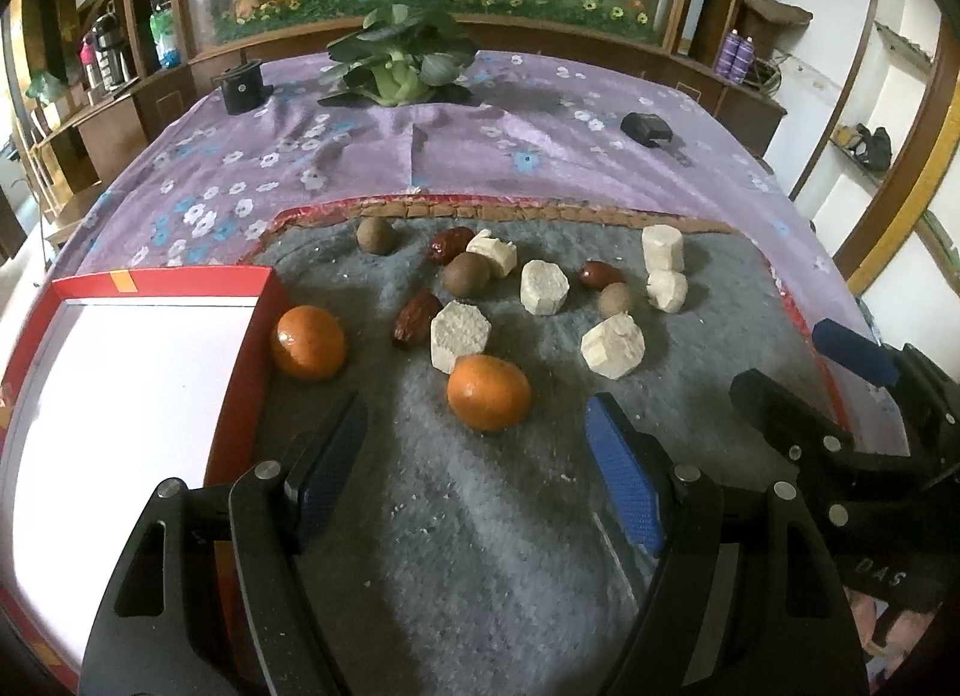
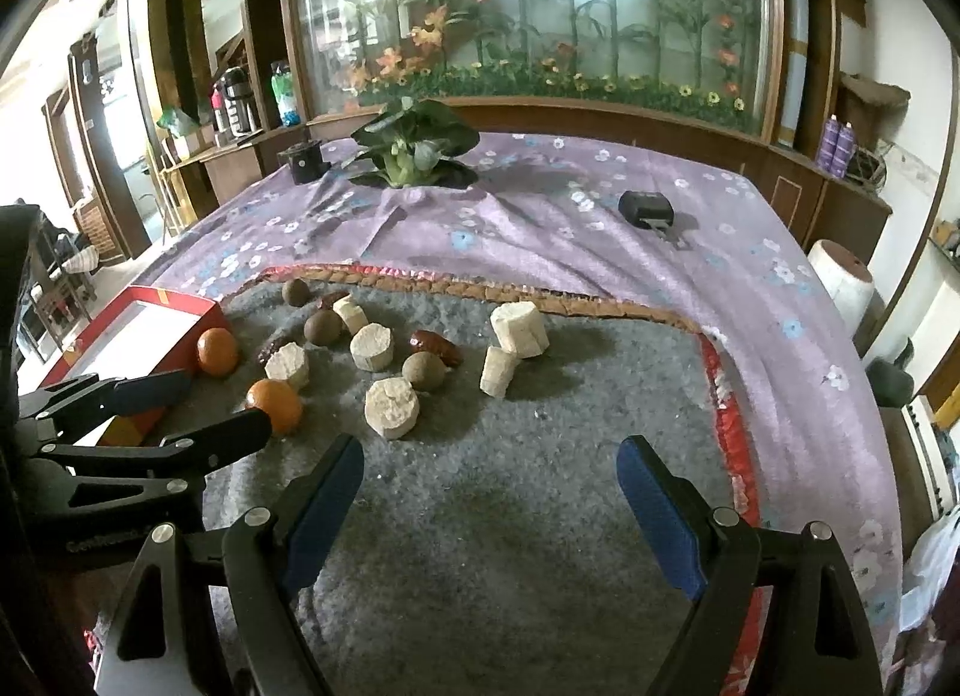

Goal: Organize fruits
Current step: 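Move the left gripper toward the orange in front of it, then close the left gripper on the orange and lift it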

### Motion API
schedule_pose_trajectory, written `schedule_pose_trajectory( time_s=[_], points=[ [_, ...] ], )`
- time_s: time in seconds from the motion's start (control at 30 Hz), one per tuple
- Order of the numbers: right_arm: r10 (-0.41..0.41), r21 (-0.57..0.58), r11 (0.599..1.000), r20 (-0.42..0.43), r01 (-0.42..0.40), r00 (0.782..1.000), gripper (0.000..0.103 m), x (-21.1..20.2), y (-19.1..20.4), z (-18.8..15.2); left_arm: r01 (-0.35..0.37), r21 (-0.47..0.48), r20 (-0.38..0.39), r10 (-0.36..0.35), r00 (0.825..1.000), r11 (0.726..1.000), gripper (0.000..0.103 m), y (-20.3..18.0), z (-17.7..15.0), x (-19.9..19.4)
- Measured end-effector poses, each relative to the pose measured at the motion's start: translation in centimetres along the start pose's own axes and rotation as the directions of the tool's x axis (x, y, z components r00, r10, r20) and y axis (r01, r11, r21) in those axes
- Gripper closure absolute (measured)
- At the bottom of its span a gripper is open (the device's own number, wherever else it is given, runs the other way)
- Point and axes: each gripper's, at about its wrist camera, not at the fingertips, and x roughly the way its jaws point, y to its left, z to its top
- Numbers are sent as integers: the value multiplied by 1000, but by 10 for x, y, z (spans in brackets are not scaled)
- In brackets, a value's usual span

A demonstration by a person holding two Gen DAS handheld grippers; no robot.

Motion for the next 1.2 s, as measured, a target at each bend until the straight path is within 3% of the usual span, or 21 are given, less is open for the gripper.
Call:
schedule_pose_trajectory(
  time_s=[0.53, 0.9, 0.97, 1.0, 1.07, 1.2],
  points=[
    [-35, 17, 999, -34, 36, 999, 17, 14, -7, -2, 0, -23, -39, -1, 999, 1000, 27, 0, 1, 19],
    [-17, 6, 1000, -22, 18, 1000, 17, 14, -6, -2, -8, -23, -45, 7, 999, 1000, 28, 1, 7, 32],
    [-4, 10, 1000, -25, 5, 1000, 17, 16, -7, -3, 9, -27, -46, -11, 999, 1000, 47, 2, 8, 36],
    [3, 12, 1000, -27, -2, 1000, 17, 16, -7, -2, 9, -33, -63, -11, 998, 999, 65, 4, 8, 40],
    [25, 16, 1000, -30, -24, 999, 27, 17, -6, -3, 18, -46, -56, -20, 998, 999, 69, 6, 7, 40],
    [79, 17, 997, -51, -78, 996, 32, 23, -1, -2, 20, -32, -49, -21, 999, 999, 71, 6, 6, 34]
  ],
)
